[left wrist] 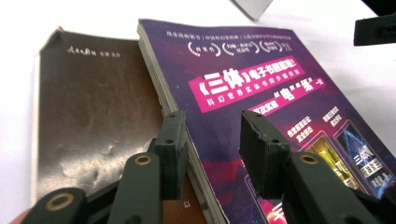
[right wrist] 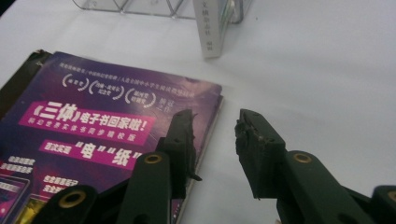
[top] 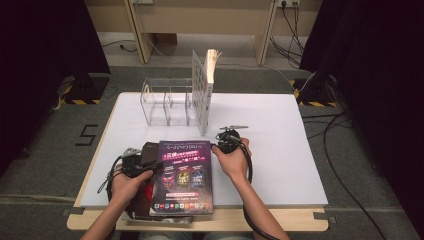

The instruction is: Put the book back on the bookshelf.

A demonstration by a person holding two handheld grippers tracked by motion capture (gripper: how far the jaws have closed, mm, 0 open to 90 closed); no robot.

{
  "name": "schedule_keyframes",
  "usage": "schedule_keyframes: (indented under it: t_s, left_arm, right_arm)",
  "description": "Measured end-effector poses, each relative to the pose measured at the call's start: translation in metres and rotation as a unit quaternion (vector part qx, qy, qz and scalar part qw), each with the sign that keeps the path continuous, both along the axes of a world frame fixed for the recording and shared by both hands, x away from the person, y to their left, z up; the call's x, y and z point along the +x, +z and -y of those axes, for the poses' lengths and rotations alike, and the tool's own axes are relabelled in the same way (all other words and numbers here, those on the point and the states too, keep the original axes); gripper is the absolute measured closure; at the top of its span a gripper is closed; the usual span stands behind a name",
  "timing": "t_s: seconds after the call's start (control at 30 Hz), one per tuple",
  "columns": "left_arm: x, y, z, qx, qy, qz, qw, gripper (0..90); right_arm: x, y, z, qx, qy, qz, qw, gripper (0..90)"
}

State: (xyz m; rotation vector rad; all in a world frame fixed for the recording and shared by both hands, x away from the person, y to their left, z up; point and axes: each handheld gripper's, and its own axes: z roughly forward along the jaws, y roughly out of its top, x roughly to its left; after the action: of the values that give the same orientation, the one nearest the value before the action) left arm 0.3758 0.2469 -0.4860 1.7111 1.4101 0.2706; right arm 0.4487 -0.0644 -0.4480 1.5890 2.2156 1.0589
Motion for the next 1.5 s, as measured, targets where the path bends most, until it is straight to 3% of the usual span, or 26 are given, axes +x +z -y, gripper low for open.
schedule_keyframes:
  t_s: [0.3, 0.43, 0.8, 1.23, 1.37, 1.5]
  left_arm:
    - [0.001, -0.003, 0.001, 0.003, 0.014, -0.015, 0.9998, 64.4]
    - [0.001, 0.000, 0.001, 0.010, 0.013, -0.011, 0.9998, 70.2]
    - [0.002, 0.003, 0.006, 0.037, 0.000, 0.000, 0.9993, 70.5]
    - [0.002, 0.009, 0.009, 0.048, -0.011, 0.014, 0.9987, 75.2]
    - [0.004, 0.008, 0.009, 0.047, -0.014, 0.005, 0.9988, 75.4]
    - [0.004, 0.007, 0.011, 0.047, -0.015, 0.010, 0.9987, 75.5]
  right_arm:
    - [0.000, -0.012, 0.004, -0.005, 0.003, -0.022, 0.9997, 64.9]
    - [0.000, -0.013, 0.005, -0.004, 0.004, -0.027, 0.9996, 64.6]
    - [0.005, -0.019, 0.006, -0.003, 0.005, -0.037, 0.9993, 62.3]
    - [0.008, -0.020, 0.006, 0.003, 0.005, -0.045, 0.9990, 60.9]
    - [0.009, -0.020, 0.005, 0.005, 0.006, -0.045, 0.9990, 60.4]
    - [0.014, -0.020, 0.003, 0.004, 0.005, -0.047, 0.9989, 59.2]
